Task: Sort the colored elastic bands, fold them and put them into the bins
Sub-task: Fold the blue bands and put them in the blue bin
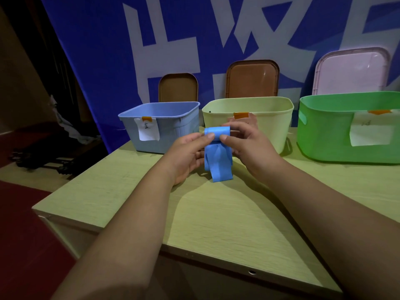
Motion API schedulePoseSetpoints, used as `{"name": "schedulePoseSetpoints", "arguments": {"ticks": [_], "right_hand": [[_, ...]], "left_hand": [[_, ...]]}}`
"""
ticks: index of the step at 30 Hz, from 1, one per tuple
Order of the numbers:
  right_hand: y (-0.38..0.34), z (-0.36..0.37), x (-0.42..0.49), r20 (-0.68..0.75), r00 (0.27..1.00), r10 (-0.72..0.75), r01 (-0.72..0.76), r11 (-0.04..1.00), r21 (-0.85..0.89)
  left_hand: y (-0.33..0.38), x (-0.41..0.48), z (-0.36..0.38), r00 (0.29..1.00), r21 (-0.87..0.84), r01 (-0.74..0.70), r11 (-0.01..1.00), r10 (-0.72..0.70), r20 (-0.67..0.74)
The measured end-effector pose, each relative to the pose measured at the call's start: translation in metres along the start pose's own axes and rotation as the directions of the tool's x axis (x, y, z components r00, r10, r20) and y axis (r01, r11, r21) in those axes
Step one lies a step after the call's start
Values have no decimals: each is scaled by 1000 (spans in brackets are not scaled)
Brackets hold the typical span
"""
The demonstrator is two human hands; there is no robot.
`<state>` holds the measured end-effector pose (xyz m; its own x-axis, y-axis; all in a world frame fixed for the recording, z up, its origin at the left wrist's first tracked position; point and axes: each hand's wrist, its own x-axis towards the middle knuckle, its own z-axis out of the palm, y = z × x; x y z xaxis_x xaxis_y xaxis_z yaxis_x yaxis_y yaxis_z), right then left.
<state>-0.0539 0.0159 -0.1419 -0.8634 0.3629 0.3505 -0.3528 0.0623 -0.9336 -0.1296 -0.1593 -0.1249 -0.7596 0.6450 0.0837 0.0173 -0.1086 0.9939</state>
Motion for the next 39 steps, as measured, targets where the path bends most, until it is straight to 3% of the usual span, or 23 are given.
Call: {"name": "schedulePoseSetpoints", "arguments": {"ticks": [10, 18, 25, 29, 34, 39], "right_hand": [[-7, 3, -3, 63, 998, 17, -19, 999, 28], [-7, 5, -6, -28, 999, 35, -38, 994, -104], [-11, 2, -9, -36, 999, 13, -15, 999, -50], [-12, 1, -8, -32, 998, -49, 46, 993, -107], [-11, 3, -6, -11, 998, -54, 52, 986, -156], [-9, 2, -4, -46, 999, 1, -4, 998, -61]], "left_hand": [[-3, 7, -7, 997, -25, -69, 997, 69, -31], [-3, 7, -7, 995, -49, -99, 994, 99, -6], [-4, 6, -5, 999, -88, -31, 996, 33, 27], [-4, 5, -3, 1000, -21, 29, 999, -29, 5], [-4, 5, -5, 999, 12, -28, 1000, 29, -16], [-7, 6, -6, 997, 27, -82, 996, 82, 5]]}}
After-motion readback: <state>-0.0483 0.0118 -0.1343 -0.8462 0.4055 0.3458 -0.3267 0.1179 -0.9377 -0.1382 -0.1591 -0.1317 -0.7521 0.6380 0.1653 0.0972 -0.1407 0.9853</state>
